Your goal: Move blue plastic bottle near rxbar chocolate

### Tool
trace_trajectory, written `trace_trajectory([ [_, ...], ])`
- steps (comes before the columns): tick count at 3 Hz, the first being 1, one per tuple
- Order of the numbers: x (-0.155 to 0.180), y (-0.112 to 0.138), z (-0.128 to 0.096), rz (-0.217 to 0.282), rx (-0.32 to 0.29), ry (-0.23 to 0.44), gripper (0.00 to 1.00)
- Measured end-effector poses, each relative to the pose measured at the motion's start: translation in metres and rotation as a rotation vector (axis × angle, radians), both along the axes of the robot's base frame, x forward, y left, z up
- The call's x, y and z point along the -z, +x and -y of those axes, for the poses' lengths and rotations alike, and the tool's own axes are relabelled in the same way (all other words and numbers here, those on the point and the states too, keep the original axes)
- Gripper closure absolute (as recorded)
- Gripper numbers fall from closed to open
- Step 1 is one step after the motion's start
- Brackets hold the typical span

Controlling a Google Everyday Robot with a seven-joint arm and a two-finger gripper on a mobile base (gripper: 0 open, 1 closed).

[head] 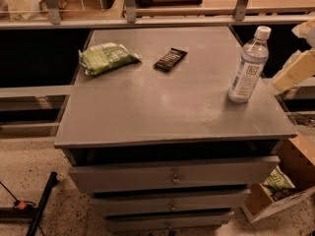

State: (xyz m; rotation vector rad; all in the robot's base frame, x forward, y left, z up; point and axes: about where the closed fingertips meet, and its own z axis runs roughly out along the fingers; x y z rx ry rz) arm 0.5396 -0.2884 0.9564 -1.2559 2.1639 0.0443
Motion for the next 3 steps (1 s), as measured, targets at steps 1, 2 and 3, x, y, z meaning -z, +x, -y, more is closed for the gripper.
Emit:
trace_trajectory([
  [1, 0.007, 0.021, -0.016, 0.039, -0.042, 0.126, 0.00],
  [2, 0.015, 0.037, -0.030, 0.055, -0.071, 0.223, 0.10],
  [3, 0.023, 0.048, -0.040, 0.048, -0.088, 0.286, 0.28],
])
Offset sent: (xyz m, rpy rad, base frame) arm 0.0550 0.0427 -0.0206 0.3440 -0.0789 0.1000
